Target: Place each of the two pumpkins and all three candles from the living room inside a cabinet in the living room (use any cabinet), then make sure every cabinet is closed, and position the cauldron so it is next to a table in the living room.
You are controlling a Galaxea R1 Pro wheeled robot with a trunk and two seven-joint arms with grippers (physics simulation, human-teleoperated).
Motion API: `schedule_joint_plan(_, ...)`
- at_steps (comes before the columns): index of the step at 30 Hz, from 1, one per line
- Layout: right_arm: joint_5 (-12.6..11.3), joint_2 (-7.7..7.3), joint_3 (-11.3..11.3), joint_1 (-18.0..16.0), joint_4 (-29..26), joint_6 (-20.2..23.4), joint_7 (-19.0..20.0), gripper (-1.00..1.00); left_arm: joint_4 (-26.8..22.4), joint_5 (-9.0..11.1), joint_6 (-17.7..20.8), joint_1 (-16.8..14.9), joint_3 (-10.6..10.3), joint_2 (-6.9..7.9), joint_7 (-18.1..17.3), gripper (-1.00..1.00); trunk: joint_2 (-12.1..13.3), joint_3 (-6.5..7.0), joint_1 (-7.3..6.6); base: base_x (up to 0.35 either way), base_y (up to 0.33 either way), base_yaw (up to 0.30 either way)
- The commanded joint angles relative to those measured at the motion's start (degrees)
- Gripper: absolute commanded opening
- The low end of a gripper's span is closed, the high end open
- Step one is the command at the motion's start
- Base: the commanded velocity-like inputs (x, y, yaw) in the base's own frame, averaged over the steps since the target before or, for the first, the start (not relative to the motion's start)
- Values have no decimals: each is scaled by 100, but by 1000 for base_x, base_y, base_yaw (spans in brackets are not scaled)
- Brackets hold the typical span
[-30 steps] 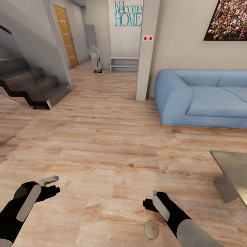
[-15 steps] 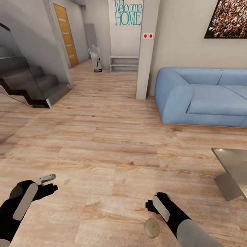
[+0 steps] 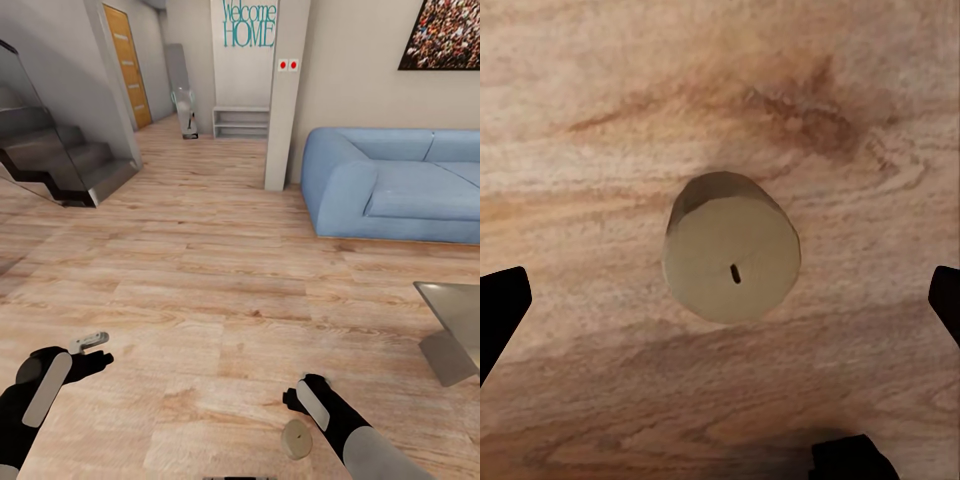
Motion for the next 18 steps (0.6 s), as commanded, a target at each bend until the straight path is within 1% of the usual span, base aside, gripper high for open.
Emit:
schedule_joint_plan(1,-59,-5,33,-4,-8,6,-52,100,-6,60,16,-3,0,1,52,100,-44,-23,22,0,0,0)
schedule_joint_plan(11,-51,-9,34,-4,-8,-52,-25,100,-23,60,24,-2,1,4,52,100,-445,-203,241,0,0,0)
schedule_joint_plan(14,-46,-32,34,-4,-2,-272,-17,100,-27,60,25,-1,1,2,52,100,-565,-257,307,0,0,0)
schedule_joint_plan(18,-43,-46,34,-4,0,-353,-15,100,-28,60,25,-3,1,-4,52,100,-725,-328,395,0,0,0)
